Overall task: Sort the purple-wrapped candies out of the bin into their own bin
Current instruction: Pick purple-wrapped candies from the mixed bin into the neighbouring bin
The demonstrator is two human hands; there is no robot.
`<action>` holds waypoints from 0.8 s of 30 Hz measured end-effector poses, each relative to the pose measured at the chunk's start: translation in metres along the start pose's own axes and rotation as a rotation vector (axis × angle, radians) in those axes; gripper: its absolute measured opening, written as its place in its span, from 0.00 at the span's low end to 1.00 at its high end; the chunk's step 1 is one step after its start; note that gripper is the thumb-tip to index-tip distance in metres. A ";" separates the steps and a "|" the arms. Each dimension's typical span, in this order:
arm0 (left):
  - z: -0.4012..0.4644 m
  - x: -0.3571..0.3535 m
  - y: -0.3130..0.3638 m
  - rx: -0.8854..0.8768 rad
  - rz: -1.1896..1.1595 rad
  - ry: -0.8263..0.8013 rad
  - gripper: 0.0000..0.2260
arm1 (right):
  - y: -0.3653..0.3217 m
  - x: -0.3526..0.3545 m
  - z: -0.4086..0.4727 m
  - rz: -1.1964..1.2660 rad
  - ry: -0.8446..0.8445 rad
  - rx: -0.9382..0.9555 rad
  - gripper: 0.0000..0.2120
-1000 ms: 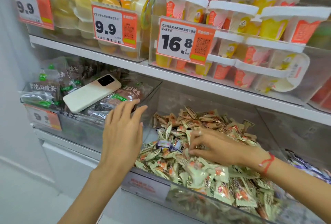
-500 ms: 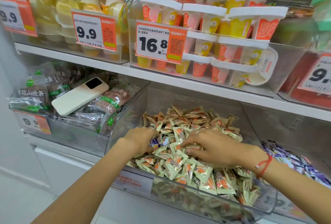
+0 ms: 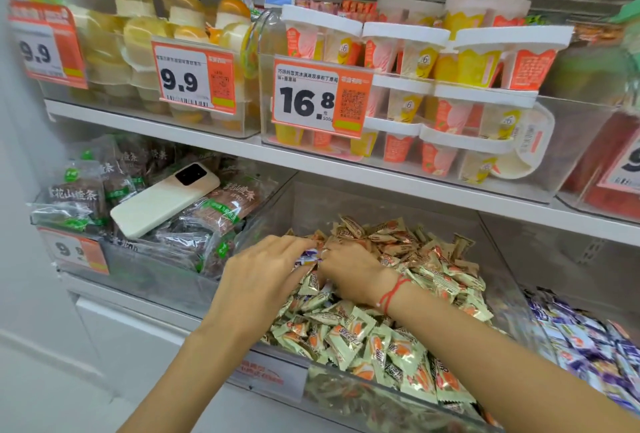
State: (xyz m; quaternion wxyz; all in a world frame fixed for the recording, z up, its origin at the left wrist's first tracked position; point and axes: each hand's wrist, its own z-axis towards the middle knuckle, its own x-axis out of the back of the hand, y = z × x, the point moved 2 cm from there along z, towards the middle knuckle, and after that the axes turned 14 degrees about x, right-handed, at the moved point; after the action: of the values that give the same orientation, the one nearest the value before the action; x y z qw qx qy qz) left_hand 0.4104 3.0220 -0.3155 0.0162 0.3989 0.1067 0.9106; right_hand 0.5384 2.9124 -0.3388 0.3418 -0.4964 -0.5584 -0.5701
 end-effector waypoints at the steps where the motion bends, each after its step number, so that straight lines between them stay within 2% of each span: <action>1: -0.001 0.000 -0.002 0.008 -0.036 0.011 0.15 | 0.002 -0.002 0.001 0.006 0.026 0.005 0.09; 3: -0.004 0.003 -0.006 0.033 -0.087 0.032 0.15 | 0.010 -0.005 -0.001 0.138 0.065 -0.024 0.05; 7: -0.005 0.002 -0.007 0.062 -0.069 0.044 0.15 | 0.012 0.011 -0.025 0.463 0.117 -0.142 0.13; 10: -0.005 0.001 -0.008 0.080 -0.003 0.007 0.14 | -0.006 0.033 -0.061 0.495 0.187 -0.189 0.14; 13: -0.006 0.006 -0.001 0.118 -0.014 -0.119 0.15 | -0.027 0.052 -0.110 0.530 0.315 -0.241 0.21; 16: -0.011 0.014 0.023 0.230 -0.259 -0.259 0.15 | -0.042 0.054 -0.163 0.590 0.513 -0.308 0.21; 21: -0.002 0.018 0.113 -0.013 -0.516 -0.341 0.13 | -0.039 0.028 -0.257 0.501 0.758 -0.569 0.14; 24: 0.017 0.002 0.177 -0.190 -0.495 -0.410 0.15 | -0.024 0.013 -0.304 0.367 0.832 -0.733 0.21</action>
State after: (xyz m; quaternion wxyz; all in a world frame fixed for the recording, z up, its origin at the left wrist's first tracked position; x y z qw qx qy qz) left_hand 0.4318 2.8524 -0.2663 0.2951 0.5326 0.1094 0.7857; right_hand 0.4559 2.6210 -0.2981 0.4315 -0.4049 -0.0485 -0.8047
